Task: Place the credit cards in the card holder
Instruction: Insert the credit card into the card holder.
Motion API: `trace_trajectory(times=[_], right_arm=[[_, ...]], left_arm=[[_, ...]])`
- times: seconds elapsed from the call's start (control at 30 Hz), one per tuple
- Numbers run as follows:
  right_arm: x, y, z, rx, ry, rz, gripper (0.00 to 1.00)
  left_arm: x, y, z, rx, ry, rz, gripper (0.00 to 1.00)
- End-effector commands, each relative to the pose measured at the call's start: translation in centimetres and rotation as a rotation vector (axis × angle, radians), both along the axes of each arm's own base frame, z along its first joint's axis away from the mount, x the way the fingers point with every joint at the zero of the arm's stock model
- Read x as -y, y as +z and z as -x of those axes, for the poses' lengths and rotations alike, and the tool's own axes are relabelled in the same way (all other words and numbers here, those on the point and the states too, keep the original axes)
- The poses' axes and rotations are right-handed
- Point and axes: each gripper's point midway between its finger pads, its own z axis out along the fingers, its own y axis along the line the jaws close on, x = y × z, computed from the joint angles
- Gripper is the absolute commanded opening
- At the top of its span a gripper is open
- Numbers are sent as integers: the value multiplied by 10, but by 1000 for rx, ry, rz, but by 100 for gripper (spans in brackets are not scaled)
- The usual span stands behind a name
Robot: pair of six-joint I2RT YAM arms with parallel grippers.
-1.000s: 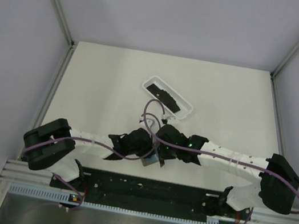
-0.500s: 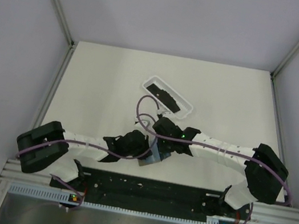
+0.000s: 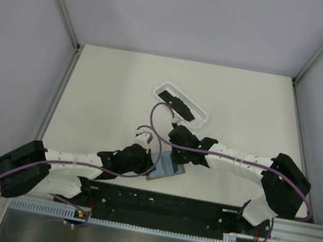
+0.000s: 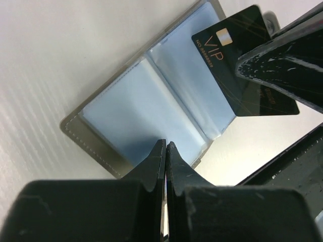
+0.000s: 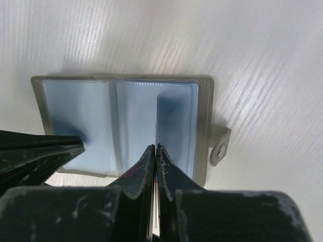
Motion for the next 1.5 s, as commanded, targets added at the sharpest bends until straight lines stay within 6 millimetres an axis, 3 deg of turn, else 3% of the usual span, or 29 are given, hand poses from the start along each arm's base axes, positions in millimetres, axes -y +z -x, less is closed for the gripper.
trace_trajectory(times=[0.0, 0.17, 0.4, 0.67, 0.87, 1.13, 1.47], right_arm=[[-5, -13, 3, -30, 4, -35, 0], [-5, -19, 7, -51, -5, -45, 0], [-16, 8, 3, -1, 25, -126, 0], [-42, 29, 10, -11, 122, -253, 0], [-52, 21, 11, -47, 149, -278, 0], [-43, 6, 6, -71, 88, -267, 0], [-40, -5, 6, -109, 74, -390, 0]], left_arm=[[-11, 2, 3, 26, 1, -14, 0], [-17, -3, 4, 24, 8, -36, 0], [-20, -12, 7, 2, 11, -47, 0], [-22, -14, 9, -2, 15, -48, 0], [-23, -13, 9, -1, 19, -46, 0], [-28, -15, 10, -4, 26, -53, 0], [-26, -16, 10, -7, 23, -52, 0]])
